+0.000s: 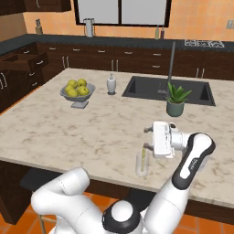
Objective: Take a straw from the drawer in front and place it inside the glass cup on the dining counter.
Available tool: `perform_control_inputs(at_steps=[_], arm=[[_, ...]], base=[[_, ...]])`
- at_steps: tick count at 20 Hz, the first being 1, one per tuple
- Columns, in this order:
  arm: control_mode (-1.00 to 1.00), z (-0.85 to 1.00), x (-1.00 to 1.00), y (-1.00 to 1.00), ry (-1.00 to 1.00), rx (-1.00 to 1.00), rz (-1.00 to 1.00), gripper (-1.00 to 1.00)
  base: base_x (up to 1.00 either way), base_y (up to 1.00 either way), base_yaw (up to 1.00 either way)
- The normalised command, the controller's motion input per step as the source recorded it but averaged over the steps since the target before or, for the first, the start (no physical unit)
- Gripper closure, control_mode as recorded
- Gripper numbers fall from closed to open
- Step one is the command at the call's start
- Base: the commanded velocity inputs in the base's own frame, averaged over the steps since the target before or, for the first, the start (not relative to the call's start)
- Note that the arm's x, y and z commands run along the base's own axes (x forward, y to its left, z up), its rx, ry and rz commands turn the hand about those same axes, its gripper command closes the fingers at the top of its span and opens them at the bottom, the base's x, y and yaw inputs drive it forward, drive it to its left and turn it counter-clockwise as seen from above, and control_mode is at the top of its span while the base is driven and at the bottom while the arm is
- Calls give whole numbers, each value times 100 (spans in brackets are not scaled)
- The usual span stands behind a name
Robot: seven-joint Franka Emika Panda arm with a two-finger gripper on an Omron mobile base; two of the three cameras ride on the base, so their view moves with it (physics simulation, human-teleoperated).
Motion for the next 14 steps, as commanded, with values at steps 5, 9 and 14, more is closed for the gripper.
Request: perform_control_inputs(at_steps=[5, 9, 14], arm=[[-100, 10, -36, 28, 0, 0, -3, -100], [-100, 22, -55, 40, 0, 0, -3, -100], [-100, 29, -47, 38, 0, 0, -3, -100]], base=[[0, 0, 0], [0, 0, 0], [0, 0, 0]])
